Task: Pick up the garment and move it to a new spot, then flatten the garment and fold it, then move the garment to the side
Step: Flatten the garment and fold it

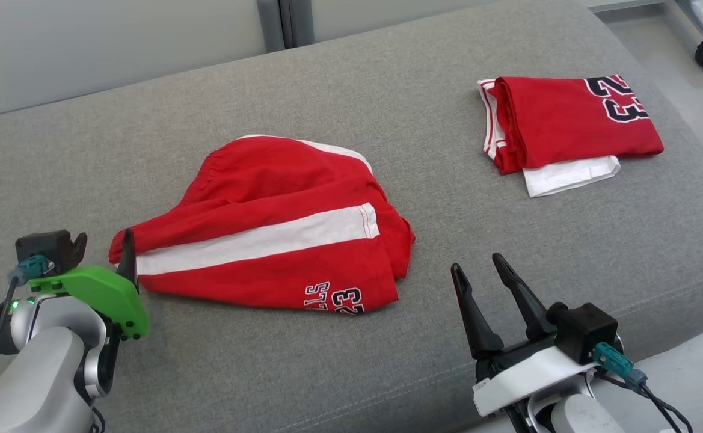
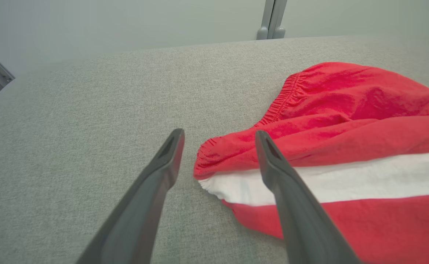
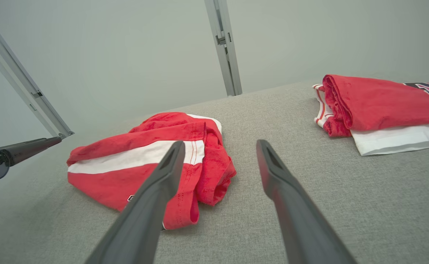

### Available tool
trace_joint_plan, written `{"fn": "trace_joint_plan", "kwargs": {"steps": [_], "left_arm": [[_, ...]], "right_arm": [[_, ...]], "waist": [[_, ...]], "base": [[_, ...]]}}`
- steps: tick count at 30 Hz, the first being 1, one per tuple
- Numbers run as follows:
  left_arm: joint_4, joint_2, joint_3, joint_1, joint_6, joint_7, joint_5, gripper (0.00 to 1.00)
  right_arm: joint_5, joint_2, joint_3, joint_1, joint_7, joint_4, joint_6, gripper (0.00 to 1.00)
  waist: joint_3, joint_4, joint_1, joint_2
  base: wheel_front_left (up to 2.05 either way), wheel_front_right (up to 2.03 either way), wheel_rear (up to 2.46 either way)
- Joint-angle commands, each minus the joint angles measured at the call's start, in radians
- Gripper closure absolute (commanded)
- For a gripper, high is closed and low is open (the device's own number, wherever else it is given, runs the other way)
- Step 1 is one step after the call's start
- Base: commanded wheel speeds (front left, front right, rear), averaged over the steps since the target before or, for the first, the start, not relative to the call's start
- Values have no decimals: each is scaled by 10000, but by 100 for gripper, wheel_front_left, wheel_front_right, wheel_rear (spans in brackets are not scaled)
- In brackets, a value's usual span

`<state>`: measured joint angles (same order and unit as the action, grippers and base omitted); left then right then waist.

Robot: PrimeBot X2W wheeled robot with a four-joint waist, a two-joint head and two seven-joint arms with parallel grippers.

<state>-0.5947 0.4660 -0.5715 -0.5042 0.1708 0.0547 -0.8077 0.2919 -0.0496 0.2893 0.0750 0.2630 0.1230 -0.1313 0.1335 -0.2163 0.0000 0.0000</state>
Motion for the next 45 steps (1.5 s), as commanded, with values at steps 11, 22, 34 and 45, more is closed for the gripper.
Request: {"fn": "trace_joint_plan", "kwargs": {"steps": [11,22,34,45], "left_arm": [[1221,209,552,1700,469,1835,135,0],[4300,-1316,3473,4840,-131,2096,2183,0],[5024,-3127,5109,6495,-1410,2099,4582,0],[4893,-3829,5820,6789,-2240,2100,5692,0]], "right_arm": [[75,-22,-80,-211,41,118,12,0],[68,-20,-289,-423,41,248,12,0],[170,-22,-445,-711,41,448,12,0],[312,-22,-377,-829,41,701,12,0]], "waist": [[-601,19,0,0],[-1190,483,0,0],[-1686,749,0,0],[-1755,860,0,0]], "base": [[0,0,0],[0,0,0],[0,0,0],[0,0,0]]}}
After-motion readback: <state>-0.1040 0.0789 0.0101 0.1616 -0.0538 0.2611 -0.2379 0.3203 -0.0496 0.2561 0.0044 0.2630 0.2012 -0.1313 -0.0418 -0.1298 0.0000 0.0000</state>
